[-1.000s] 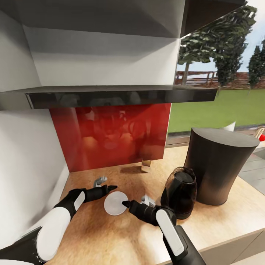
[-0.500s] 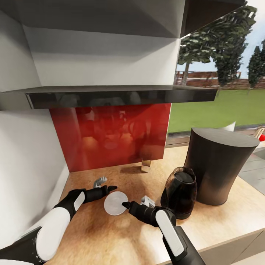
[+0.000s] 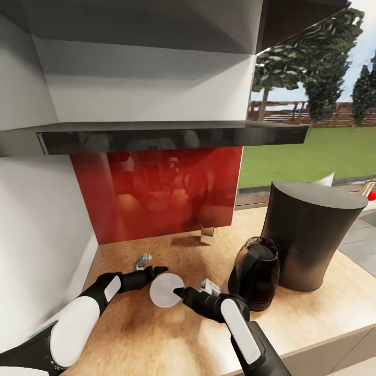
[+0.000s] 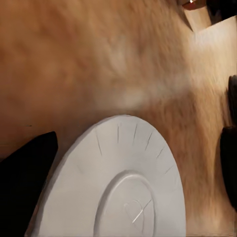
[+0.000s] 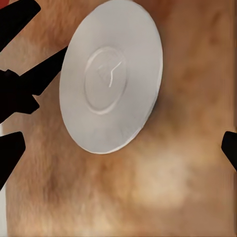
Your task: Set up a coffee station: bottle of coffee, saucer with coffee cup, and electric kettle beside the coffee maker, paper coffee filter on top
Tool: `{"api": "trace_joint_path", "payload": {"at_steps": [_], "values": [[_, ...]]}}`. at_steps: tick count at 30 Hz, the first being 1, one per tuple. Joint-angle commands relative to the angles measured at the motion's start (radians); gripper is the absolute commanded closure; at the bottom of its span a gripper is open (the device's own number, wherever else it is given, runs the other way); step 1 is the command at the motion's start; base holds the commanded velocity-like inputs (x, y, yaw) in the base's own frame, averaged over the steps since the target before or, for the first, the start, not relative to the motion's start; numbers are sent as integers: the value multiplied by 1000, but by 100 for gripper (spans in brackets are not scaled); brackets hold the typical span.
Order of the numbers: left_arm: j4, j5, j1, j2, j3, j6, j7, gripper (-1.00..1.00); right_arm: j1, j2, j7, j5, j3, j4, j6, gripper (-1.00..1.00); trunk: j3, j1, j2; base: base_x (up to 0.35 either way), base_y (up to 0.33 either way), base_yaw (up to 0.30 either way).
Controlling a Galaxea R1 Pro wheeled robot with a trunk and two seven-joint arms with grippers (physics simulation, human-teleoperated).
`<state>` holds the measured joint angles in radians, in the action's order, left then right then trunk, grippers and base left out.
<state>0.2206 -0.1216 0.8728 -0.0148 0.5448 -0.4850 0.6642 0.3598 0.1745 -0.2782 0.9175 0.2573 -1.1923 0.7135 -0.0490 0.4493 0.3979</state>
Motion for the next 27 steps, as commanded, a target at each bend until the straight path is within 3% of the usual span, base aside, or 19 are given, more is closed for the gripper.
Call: {"api": "trace_joint_path", "payload": {"at_steps": [1, 7, 27], "values": [[1, -26, 0, -1, -2, -14, 3, -100, 1, 0, -10, 11, 1, 0, 1, -100, -3, 1, 2, 0, 0, 0], [2, -24, 0, -3, -2, -46, 4, -100, 1, 0, -11, 11, 0, 7, 1, -100, -3, 1, 2, 0, 0, 0], [-30, -24, 0, -12, 1, -50, 5, -100, 1, 0, -12, 11, 0, 65, 1, -100, -3, 1, 2, 0, 0, 0]]}}
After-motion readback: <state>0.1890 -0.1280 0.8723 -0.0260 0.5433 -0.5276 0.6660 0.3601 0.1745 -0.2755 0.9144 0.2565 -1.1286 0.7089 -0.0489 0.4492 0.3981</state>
